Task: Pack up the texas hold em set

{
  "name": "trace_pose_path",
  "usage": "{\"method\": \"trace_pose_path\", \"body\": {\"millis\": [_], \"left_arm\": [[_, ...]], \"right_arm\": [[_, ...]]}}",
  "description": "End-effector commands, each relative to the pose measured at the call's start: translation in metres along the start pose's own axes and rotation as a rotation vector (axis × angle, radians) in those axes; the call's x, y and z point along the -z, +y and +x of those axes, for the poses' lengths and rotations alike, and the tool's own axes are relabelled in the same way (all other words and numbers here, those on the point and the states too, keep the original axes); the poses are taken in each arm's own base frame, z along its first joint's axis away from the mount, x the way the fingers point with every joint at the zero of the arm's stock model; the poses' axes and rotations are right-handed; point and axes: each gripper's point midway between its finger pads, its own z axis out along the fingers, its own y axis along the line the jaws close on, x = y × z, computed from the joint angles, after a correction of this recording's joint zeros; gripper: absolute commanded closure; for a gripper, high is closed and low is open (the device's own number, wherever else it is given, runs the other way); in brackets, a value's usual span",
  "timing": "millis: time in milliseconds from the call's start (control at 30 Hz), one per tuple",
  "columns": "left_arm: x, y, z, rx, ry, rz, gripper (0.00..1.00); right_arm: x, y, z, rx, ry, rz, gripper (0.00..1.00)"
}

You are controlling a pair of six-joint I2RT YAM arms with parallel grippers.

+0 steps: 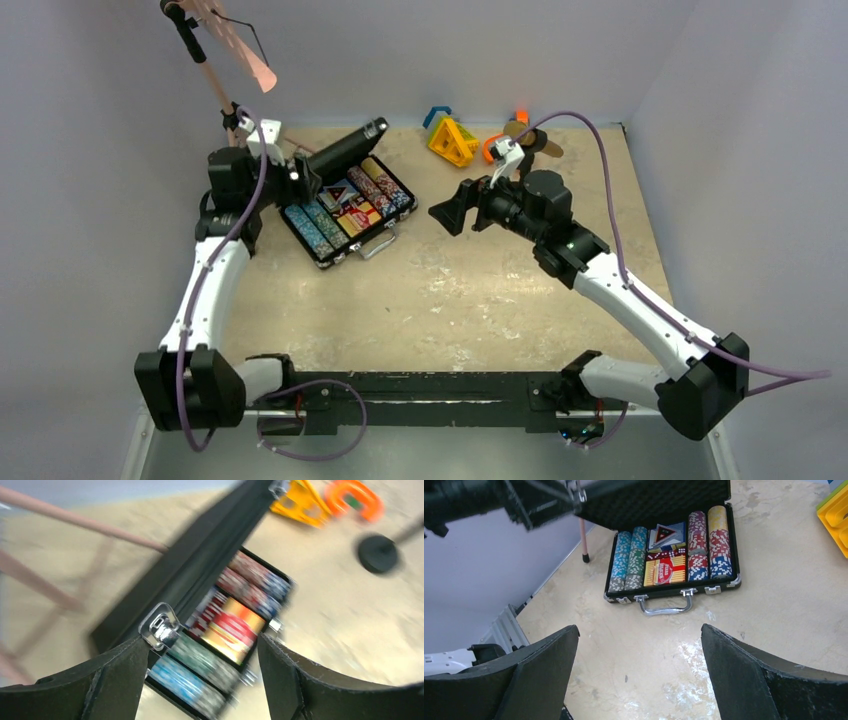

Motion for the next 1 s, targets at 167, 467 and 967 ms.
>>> {"method": "trace_pose_path", "body": {"millis": [167, 467, 967], "left_arm": [[0.133, -0.153, 0.035, 0.164, 0.074, 0.649, 0.17], [0.115, -0.119, 0.021, 0.152, 0.057, 0.411, 0.27], [0.014, -0.067, 0.047, 0.124, 0.272, 0.089, 0.53]], "right_arm": [[0.011, 0.008, -0.018, 0.022, -0.072, -0.019, 0.02], [0.003, -0.005, -0.016, -0.001, -0.069, 0.043, 0.06], [-0.052, -0.045, 0.013, 0.065, 0.027, 0.275, 0.50]]}}
